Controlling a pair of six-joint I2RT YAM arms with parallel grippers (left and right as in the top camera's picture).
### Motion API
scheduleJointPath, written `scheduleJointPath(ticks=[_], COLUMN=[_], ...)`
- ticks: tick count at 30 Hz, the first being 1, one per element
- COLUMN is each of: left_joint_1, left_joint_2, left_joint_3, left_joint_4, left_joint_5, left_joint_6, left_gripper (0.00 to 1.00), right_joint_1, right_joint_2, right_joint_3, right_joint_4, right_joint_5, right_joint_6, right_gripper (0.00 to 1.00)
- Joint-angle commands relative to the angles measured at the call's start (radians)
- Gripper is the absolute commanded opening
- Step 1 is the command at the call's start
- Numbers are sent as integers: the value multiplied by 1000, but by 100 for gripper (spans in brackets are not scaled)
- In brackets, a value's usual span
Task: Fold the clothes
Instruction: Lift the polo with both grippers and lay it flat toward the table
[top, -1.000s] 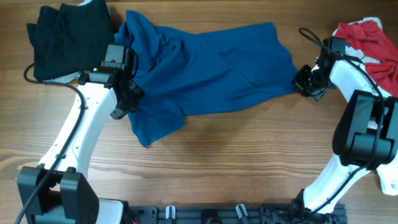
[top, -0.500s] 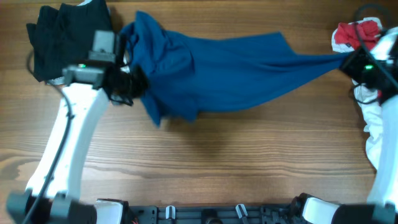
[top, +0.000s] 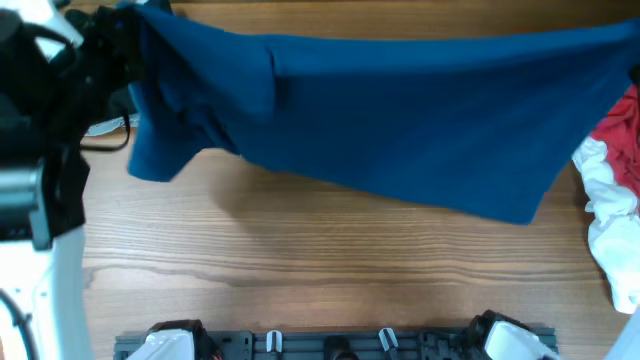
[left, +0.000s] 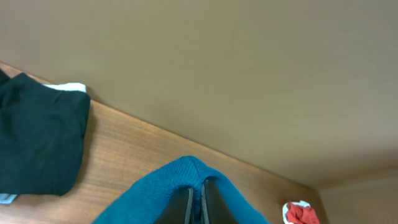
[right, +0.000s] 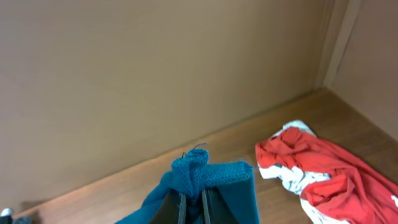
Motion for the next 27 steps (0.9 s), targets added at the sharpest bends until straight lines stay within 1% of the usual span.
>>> scheduleJointPath(ticks=[1,3,5,6,8,9,10,12,13,14,15,17,19,20,21,22,23,24,25,26,27], left_joint_1=[8,8,6,0,-10,-11,-11,-11,-9,-3,3,21,36,44,46,46,45,39,34,26,21], left_joint_2=[126,222,319,384,460,475,489,504,504,503,503,501,495,489,488,488,488,491,494,500,506], left_joint_3=[12,12,12,13,13,13,13,13,14,27,43,89,111,111,111,111,111,111,111,110,110], left_joint_4=[80,173,308,431,678,752,863,1129,1266,1356,1376,1334,1229,1130,1032,844,679,429,241,35,-87], left_joint_5=[51,115,173,198,199,199,199,191,183,184,185,222,317,410,496,587,611,608,602,593,583], left_joint_6=[16,16,15,0,-74,-93,-131,-225,-247,-281,-312,-328,-325,-316,-279,-198,-126,-3,100,204,258], left_gripper=[4,4,4,4,4,4,4,4,4,4,4,4,4,4,4,4,4,4,4,4,4], right_joint_1=[0,19,44,54,61,61,61,58,58,55,50,44,42,42,42,42,42,42,42,41,41], right_joint_2=[142,250,359,402,463,467,468,456,446,441,441,438,432,432,435,440,455,474,505,525,545], right_joint_3=[10,10,10,10,10,10,10,29,66,110,145,201,208,208,204,200,198,198,198,198,198], right_joint_4=[23,74,170,238,410,457,536,660,689,681,660,579,457,383,289,220,128,58,-33,-84,-139], right_joint_5=[-14,-36,-36,-31,-28,-28,-28,-29,-28,-24,-23,-7,66,125,198,253,315,340,346,346,353], right_joint_6=[-61,-82,-74,-47,67,103,162,232,242,234,225,180,98,73,47,33,4,-33,-86,-111,-128], right_gripper=[4,4,4,4,4,4,4,4,4,4,4,4,4,4,4,4,4,4,4,4,4])
